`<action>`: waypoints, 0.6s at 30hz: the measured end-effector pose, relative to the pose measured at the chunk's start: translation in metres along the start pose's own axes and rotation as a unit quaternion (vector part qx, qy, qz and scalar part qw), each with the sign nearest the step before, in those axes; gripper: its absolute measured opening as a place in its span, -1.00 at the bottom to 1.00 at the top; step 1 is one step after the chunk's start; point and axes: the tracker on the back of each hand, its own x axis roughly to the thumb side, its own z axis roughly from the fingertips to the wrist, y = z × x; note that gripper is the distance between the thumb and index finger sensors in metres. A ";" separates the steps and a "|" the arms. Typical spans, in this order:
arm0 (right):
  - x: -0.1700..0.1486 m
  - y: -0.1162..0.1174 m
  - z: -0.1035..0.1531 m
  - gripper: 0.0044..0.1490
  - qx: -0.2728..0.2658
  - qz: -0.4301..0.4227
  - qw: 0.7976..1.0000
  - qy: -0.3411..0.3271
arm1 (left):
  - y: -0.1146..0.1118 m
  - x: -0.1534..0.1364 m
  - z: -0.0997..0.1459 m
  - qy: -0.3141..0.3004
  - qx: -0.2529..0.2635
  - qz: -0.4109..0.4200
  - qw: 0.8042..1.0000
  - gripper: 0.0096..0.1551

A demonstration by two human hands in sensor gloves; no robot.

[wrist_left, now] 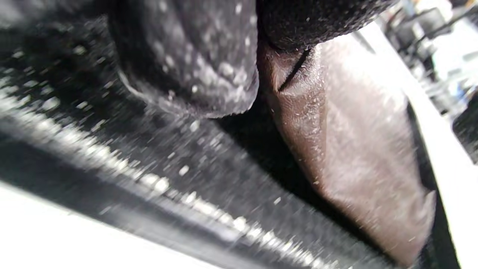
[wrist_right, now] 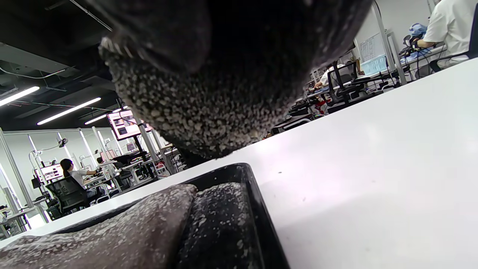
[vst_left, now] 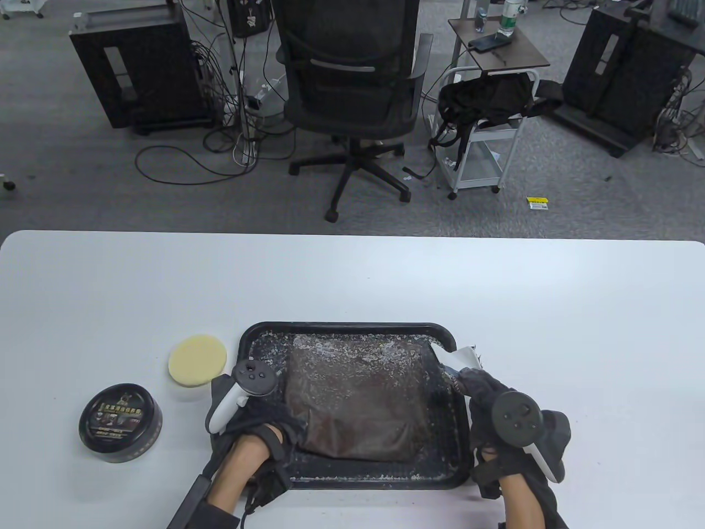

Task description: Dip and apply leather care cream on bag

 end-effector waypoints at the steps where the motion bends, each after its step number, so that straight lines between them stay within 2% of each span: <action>1: 0.000 0.000 0.000 -0.35 0.000 0.000 1.000 0.000 | -0.002 -0.001 -0.001 0.010 -0.003 -0.011 1.000 -0.43; 12: 0.005 0.004 0.001 -0.35 0.014 0.010 1.000 -0.007 | -0.005 0.007 0.002 0.030 0.019 -0.076 0.996 -0.45; 18: 0.006 0.004 0.001 -0.35 0.014 0.012 1.000 -0.010 | -0.008 0.015 0.006 0.062 0.056 -0.163 0.983 -0.48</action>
